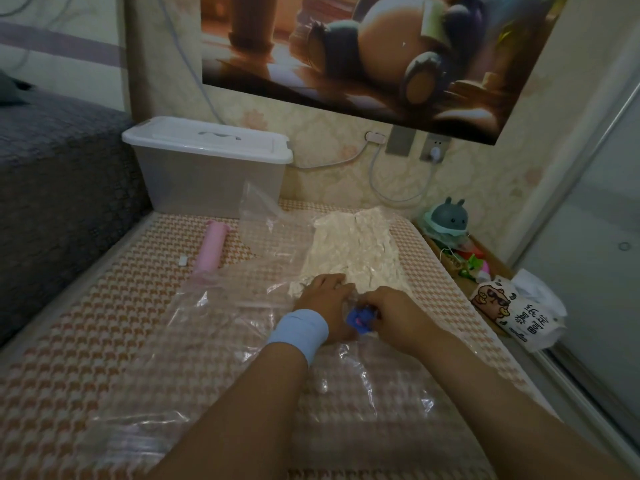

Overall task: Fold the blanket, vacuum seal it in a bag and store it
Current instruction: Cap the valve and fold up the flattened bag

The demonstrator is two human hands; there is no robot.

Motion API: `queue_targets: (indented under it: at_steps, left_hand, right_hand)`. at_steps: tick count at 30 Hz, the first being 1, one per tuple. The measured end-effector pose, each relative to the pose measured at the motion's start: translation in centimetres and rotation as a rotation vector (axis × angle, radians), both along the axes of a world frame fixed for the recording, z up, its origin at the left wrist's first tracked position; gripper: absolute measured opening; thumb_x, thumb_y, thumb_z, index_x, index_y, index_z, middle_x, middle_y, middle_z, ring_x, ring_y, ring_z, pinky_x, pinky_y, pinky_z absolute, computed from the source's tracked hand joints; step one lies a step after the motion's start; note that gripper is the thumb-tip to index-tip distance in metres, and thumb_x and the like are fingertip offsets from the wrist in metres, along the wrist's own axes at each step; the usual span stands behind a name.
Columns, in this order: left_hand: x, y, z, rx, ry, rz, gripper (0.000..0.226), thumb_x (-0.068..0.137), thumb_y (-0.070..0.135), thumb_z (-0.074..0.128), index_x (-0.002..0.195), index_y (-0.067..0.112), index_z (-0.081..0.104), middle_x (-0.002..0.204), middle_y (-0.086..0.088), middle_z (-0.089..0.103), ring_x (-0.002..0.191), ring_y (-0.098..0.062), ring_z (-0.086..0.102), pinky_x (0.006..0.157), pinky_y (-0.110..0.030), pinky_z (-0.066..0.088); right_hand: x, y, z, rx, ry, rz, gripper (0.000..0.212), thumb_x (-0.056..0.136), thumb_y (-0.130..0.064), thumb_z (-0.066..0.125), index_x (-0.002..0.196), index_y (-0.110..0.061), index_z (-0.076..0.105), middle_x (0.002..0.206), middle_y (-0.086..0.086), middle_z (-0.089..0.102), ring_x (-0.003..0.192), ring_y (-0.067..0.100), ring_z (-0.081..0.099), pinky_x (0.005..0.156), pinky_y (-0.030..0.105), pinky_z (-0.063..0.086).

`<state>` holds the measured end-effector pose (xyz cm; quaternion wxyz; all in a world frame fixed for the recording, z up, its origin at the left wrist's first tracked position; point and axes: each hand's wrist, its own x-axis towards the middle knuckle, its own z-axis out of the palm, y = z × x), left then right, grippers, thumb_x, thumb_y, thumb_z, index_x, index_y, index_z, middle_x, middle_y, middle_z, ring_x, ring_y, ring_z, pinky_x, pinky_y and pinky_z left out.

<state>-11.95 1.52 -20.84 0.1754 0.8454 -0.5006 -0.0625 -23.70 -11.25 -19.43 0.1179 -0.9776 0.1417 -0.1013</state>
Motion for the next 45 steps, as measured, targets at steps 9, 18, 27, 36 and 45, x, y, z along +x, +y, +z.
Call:
queue_targets:
  at_steps: [9,18,27,36,45]
  left_hand:
    - [0.4,0.0,0.0,-0.015,-0.014,-0.008,0.096,0.071,0.058,0.071,0.149,0.028,0.025,0.158,0.001,0.014,0.144,-0.024,0.007,0.118,-0.036,0.014]
    - [0.2,0.2,0.4,0.002,-0.020,-0.021,0.097,0.074,0.056,0.070,0.151,0.026,0.021,0.159,0.001,0.011,0.145,-0.023,0.006,0.118,-0.035,0.012]
    - [0.3,-0.2,-0.2,-0.001,-0.050,-0.008,0.095,0.072,0.055,0.070,0.150,0.027,0.024,0.158,0.000,0.014,0.144,-0.024,0.008,0.118,-0.034,0.013]
    - [0.2,-0.2,-0.3,0.002,-0.061,0.003,0.094,0.070,0.062,0.068,0.148,0.029,0.027,0.158,0.000,0.016,0.143,-0.025,0.009,0.119,-0.036,0.015]
    - [0.0,0.2,0.3,-0.020,-0.012,-0.008,0.092,0.074,0.057,0.069,0.149,0.026,0.026,0.158,-0.001,0.016,0.144,-0.024,0.009,0.118,-0.035,0.013]
  right_hand:
    - [0.8,0.4,-0.6,-0.019,0.033,-0.001,0.038,0.072,-0.019,0.083,0.109,-0.017,0.074,0.098,0.008,0.065,0.090,0.025,0.061,0.077,0.031,0.046]
    - [0.9,0.2,-0.3,-0.050,0.065,0.055,0.026,0.077,-0.017,0.076,0.103,-0.015,0.076,0.097,0.008,0.072,0.087,0.025,0.066,0.076,0.034,0.052]
    - [0.9,-0.1,0.0,-0.163,0.143,0.206,0.034,0.084,-0.006,0.067,0.116,-0.017,0.073,0.112,0.010,0.066,0.099,0.027,0.061,0.081,0.025,0.042]
    - [1.2,0.2,-0.1,-0.165,0.109,0.249,0.033,0.086,-0.001,0.066,0.117,-0.011,0.073,0.117,0.014,0.065,0.104,0.030,0.061,0.085,0.030,0.045]
    - [1.6,0.2,-0.2,-0.271,0.148,0.113,0.030,0.088,-0.023,0.066,0.115,-0.010,0.067,0.106,0.013,0.064,0.096,0.030,0.061,0.077,0.035,0.043]
